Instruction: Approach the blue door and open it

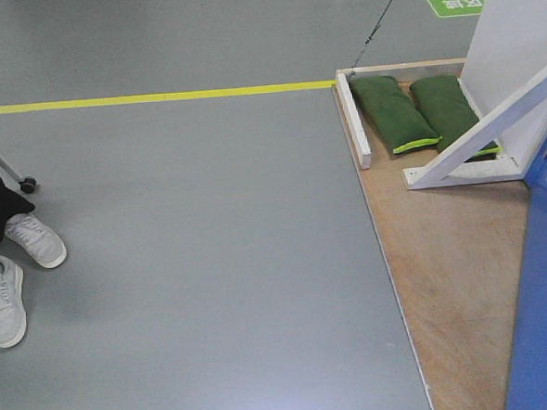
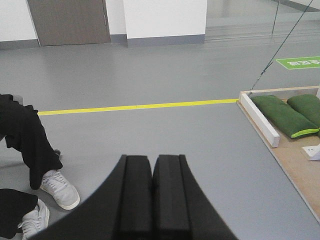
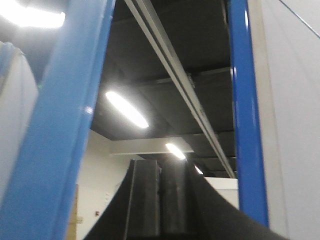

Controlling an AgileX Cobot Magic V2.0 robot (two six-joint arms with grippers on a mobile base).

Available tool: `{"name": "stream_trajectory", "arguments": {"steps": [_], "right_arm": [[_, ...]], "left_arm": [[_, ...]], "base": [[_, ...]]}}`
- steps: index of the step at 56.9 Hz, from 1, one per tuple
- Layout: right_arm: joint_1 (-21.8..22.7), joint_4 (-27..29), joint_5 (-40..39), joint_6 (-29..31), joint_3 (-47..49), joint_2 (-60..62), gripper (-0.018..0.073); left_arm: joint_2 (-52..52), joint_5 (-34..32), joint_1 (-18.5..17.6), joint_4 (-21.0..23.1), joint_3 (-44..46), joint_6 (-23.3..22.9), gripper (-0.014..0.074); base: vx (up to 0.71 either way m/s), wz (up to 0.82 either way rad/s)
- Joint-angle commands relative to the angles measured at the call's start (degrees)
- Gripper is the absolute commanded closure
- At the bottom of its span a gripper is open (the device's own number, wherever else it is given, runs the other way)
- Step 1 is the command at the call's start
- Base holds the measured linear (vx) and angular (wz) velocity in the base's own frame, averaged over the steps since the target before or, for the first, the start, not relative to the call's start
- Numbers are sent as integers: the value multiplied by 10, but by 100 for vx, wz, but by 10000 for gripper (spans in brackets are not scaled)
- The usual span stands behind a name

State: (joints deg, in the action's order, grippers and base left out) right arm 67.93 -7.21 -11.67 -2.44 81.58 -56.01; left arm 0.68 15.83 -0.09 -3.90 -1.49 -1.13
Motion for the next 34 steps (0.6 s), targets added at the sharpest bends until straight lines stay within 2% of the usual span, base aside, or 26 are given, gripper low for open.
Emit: {"name": "stream_trajectory", "arguments": {"steps": [1, 10, 16, 21, 29, 34], "right_arm": [[45, -3, -26, 1, 14, -14, 547], [119, 8, -26, 1, 14, -45, 547], [147, 44, -26, 1, 14, -71, 547], [150, 86, -25, 1, 14, -94, 547], [150, 186, -2, 1, 14, -127, 547], [150, 216, 16, 1, 14, -140, 547]], "left_arm": [[7, -49, -4, 2, 15, -4, 524], [7, -49, -4, 2, 15, -4, 524], [7, -49, -4, 2, 15, -4, 524], [7, -49, -4, 2, 15, -4, 524], [7, -49, -4, 2, 15, -4, 524], [7, -49, -4, 2, 15, -4, 524]], "base": [[0, 0], [0, 0], [0, 0], [0, 0], [0, 0], [0, 0]]}}
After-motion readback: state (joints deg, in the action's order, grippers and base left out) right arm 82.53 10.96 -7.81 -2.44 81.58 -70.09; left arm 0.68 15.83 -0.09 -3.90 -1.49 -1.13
